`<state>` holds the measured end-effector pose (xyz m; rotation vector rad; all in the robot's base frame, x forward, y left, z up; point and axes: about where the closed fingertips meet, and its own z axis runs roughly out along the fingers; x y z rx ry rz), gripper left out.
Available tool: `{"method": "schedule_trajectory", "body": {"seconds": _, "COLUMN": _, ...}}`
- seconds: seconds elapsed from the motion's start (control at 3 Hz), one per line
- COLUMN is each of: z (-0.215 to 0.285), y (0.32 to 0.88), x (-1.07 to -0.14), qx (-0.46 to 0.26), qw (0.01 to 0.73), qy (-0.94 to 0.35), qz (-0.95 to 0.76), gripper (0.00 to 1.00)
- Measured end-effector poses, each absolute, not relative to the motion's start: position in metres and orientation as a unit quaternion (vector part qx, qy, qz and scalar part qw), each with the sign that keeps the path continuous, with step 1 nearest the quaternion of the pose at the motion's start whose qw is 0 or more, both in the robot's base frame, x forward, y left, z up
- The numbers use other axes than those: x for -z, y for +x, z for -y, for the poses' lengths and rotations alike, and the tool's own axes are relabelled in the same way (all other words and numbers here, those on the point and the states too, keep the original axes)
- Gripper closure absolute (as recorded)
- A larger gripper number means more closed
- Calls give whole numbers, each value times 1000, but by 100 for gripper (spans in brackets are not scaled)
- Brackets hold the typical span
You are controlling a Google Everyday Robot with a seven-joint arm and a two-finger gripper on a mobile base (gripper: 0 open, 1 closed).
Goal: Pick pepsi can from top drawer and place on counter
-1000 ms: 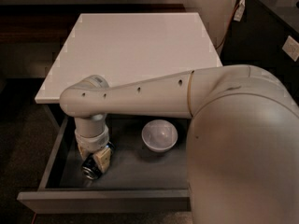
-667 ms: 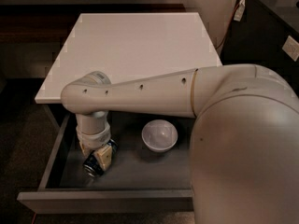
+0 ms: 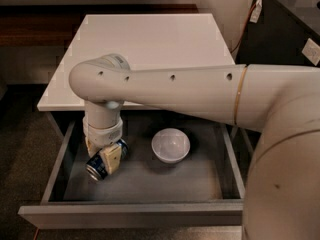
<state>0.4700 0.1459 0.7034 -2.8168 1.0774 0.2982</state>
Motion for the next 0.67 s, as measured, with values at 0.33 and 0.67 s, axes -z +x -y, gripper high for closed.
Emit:
{"method": "schedule_trajectory", "body": {"seconds": 0.33, "z": -143, "y": 458, "x": -741, "qx": -117, "qw": 75, "qy": -922, "qz": -362, "gripper": 100}}
{"method": "schedule_trajectory", "body": {"seconds": 0.67, "z": -137, "y": 452, "x": -785, "qx": -123, "qw": 88, "qy": -918, "qz": -365, "gripper": 100}}
